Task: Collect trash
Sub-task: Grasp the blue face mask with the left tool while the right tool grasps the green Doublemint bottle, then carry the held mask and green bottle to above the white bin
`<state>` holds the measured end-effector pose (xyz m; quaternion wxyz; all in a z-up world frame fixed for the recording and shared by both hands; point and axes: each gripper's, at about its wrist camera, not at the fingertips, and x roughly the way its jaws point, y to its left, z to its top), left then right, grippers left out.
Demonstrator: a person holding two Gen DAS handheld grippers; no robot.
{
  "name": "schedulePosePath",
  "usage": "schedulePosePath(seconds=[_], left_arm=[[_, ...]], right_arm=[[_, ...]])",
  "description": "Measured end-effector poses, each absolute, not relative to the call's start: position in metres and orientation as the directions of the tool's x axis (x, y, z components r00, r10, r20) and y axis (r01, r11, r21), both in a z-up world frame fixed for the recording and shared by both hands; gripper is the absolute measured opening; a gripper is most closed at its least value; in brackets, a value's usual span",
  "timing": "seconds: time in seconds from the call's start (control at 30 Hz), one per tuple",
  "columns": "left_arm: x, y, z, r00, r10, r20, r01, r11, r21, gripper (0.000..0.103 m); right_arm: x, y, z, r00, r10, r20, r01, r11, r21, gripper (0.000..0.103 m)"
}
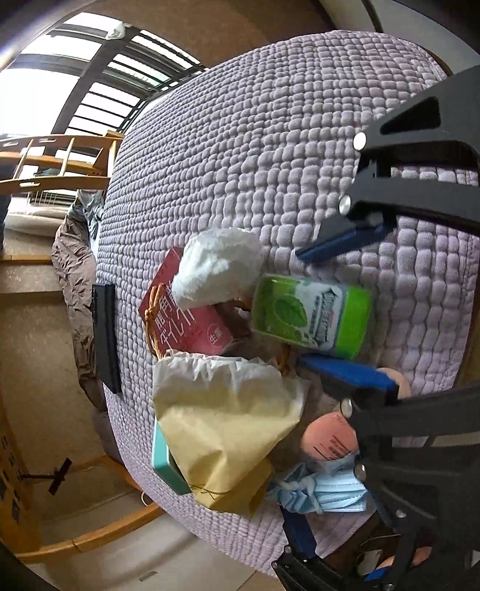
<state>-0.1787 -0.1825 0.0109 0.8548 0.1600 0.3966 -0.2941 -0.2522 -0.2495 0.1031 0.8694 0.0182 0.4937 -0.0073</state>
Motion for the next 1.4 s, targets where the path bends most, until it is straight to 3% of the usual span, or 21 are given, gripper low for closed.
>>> schedulePosePath(seconds=[0.07, 0.7, 1.23, 1.4], left_arm=[[-0.18, -0.183, 0.011, 0.515, -0.374, -0.772, 0.63, 0.775, 0.045, 0.066], [-0.189, -0.158, 0.025, 0.517, -0.382, -0.766, 0.577, 0.816, -0.017, 0.064], [-0.189, -0.156, 0.024, 0.515, -0.371, -0.773, 0.566, 0.824, -0.019, 0.064], [-0.188, -0.152, 0.025, 0.515, -0.37, -0.773, 0.558, 0.829, -0.026, 0.064]], right_arm=[[-0.257, -0.25, 0.104, 0.517, -0.002, -0.856, 0.028, 1.0, 0.014, 0.039], [-0.287, -0.267, 0.12, 0.535, 0.079, -0.841, 0.025, 0.994, 0.109, 0.038], [-0.275, -0.247, 0.108, 0.506, -0.009, -0.863, -0.029, 0.999, -0.027, 0.037], [-0.28, -0.254, 0.115, 0.517, 0.025, -0.855, -0.02, 1.0, 0.018, 0.037]])
